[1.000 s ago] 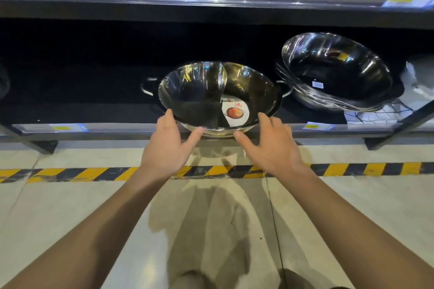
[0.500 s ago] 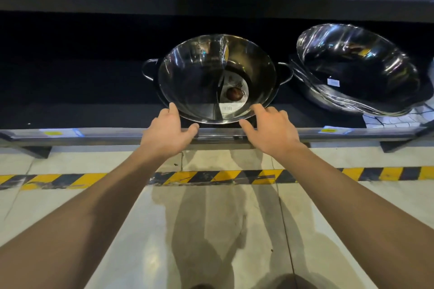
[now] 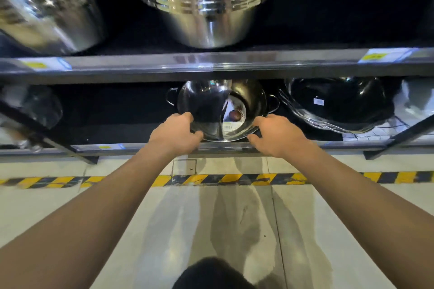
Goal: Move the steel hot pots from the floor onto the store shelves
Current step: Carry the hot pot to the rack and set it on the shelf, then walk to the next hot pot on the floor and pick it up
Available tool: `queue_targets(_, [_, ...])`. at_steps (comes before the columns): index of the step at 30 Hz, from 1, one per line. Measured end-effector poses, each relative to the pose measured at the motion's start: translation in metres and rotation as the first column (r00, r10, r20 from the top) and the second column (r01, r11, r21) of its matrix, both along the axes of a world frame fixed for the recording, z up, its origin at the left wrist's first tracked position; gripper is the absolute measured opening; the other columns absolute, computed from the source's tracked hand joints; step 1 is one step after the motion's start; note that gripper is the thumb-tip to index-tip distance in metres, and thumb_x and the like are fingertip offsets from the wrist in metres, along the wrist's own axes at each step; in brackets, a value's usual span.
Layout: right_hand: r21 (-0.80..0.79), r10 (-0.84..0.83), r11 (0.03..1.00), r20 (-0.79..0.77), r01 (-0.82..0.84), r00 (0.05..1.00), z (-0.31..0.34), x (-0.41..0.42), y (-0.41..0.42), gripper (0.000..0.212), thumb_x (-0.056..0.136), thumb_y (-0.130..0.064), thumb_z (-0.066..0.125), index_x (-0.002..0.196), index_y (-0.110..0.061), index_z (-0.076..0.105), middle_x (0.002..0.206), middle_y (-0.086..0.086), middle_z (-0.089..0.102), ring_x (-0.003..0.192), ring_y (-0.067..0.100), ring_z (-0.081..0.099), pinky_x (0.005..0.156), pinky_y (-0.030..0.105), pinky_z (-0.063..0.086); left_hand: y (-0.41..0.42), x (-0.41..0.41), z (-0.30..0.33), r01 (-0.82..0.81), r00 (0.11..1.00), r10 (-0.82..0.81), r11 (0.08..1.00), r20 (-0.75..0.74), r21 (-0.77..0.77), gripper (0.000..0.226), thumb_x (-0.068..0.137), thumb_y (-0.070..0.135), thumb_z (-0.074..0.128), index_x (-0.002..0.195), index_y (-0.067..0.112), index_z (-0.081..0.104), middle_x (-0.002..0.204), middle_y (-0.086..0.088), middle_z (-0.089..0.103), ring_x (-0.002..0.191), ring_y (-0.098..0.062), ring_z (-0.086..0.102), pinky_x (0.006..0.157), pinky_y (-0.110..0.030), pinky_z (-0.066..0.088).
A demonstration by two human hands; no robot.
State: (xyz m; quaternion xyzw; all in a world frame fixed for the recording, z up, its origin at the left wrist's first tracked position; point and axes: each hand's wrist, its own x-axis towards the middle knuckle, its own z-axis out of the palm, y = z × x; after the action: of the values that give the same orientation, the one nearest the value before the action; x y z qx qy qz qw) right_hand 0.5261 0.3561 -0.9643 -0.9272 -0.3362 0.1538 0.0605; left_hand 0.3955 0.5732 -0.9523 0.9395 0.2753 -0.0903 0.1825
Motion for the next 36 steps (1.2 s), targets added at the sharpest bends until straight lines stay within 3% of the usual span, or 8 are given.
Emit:
queue_targets(8, [-0.053, 0.066, 0.996, 0.001, -0.066, 0.998, 0.226, -0.041, -0.033, 0.043, 0.094, -0.048, 0.053, 0.128, -0.020, 0.057, 0.109, 0.005, 0.062, 0.103, 0.033, 0.059, 0.078, 0.042, 0.053, -0.032, -0.032, 0.228, 0.070, 0.995, -0.070, 0.998, -0.068, 0.005, 0.049, 0.091, 0.050, 0.056, 0.129, 0.020, 0.051, 0.118, -0.005, 0.058, 0.100, -0.027, 0.059, 0.084, -0.045, 0.053])
queue_targets(12, [-0.069, 0.104, 0.992, 0.033, -0.101, 0.994, 0.391, -0.069, -0.063, 0.037, 0.096, -0.048, 0.052, 0.117, -0.019, 0.058, 0.108, 0.007, 0.065, 0.097, 0.030, 0.060, 0.071, 0.039, 0.050, -0.058, -0.061, 0.389, 0.106, 0.993, -0.105, 0.994, -0.045, 0.037, 0.039, 0.089, 0.048, 0.056, 0.116, 0.020, 0.054, 0.118, -0.009, 0.059, 0.104, -0.031, 0.059, 0.087, -0.045, 0.052])
queue_targets(15, [-0.052, 0.098, 0.994, 0.055, -0.095, 0.994, 0.509, -0.088, -0.084, 0.033, 0.095, -0.047, 0.053, 0.111, -0.018, 0.059, 0.105, 0.006, 0.064, 0.093, 0.030, 0.061, 0.073, 0.040, 0.053, -0.075, -0.084, 0.503, 0.122, 0.992, -0.120, 0.991, -0.034, 0.061, 0.044, 0.089, 0.044, 0.058, 0.122, 0.015, 0.059, 0.125, -0.010, 0.062, 0.113, -0.032, 0.060, 0.094, -0.045, 0.051])
queue_targets(19, [-0.006, 0.092, 0.996, 0.119, -0.092, 0.989, 0.648, -0.118, -0.111, 0.038, 0.096, -0.048, 0.053, 0.116, -0.017, 0.061, 0.103, 0.004, 0.066, 0.093, 0.028, 0.062, 0.074, 0.040, 0.055, -0.096, -0.115, 0.635, 0.133, 0.991, -0.134, 0.988, 0.013, 0.075, 0.037, 0.089, 0.042, 0.056, 0.112, 0.013, 0.062, 0.112, -0.007, 0.067, 0.103, -0.030, 0.062, 0.089, -0.043, 0.052])
queue_targets(22, [0.021, 0.085, 0.996, 0.183, -0.091, 0.979, 0.730, -0.136, -0.126, 0.035, 0.093, -0.048, 0.053, 0.111, -0.018, 0.062, 0.103, 0.004, 0.065, 0.092, 0.026, 0.061, 0.069, 0.037, 0.050, -0.111, -0.133, 0.717, 0.120, 0.990, -0.126, 0.989, 0.057, 0.090, 0.044, 0.085, 0.045, 0.057, 0.119, 0.018, 0.059, 0.118, -0.005, 0.063, 0.106, -0.029, 0.061, 0.092, -0.044, 0.052])
queue_targets(27, [0.128, 0.045, 0.987, 0.333, -0.092, 0.942, 0.830, -0.159, -0.134, 0.034, 0.092, -0.047, 0.053, 0.109, -0.019, 0.063, 0.100, 0.001, 0.067, 0.094, 0.026, 0.062, 0.069, 0.038, 0.049, -0.122, -0.142, 0.819, 0.152, 0.960, -0.191, 0.970, 0.207, 0.189, 0.038, 0.081, 0.046, 0.055, 0.108, 0.020, 0.062, 0.111, -0.003, 0.068, 0.098, -0.028, 0.063, 0.087, -0.043, 0.054])
queue_targets(32, [0.169, -0.018, 0.983, 0.494, -0.075, 0.869, 0.885, -0.185, -0.138, 0.037, 0.094, -0.050, 0.053, 0.115, -0.021, 0.060, 0.099, 0.001, 0.064, 0.096, 0.026, 0.059, 0.068, 0.038, 0.049, -0.122, -0.152, 0.878, 0.213, 0.921, -0.294, 0.930, 0.257, 0.300, 0.044, 0.087, 0.049, 0.053, 0.123, 0.025, 0.055, 0.125, -0.002, 0.059, 0.106, -0.026, 0.060, 0.090, -0.045, 0.052])
queue_targets(36, [0.196, -0.097, 0.980, 0.596, -0.027, 0.797, 0.894, -0.211, -0.137, 0.051, 0.094, -0.057, 0.047, 0.133, -0.026, 0.054, 0.122, 0.001, 0.062, 0.111, 0.030, 0.054, 0.085, 0.044, 0.052, -0.122, -0.159, 0.879, 0.246, 0.864, -0.397, 0.871, 0.311, 0.426, 0.051, 0.088, 0.055, 0.047, 0.132, 0.028, 0.048, 0.129, -0.001, 0.054, 0.106, -0.026, 0.058, 0.088, -0.046, 0.050])
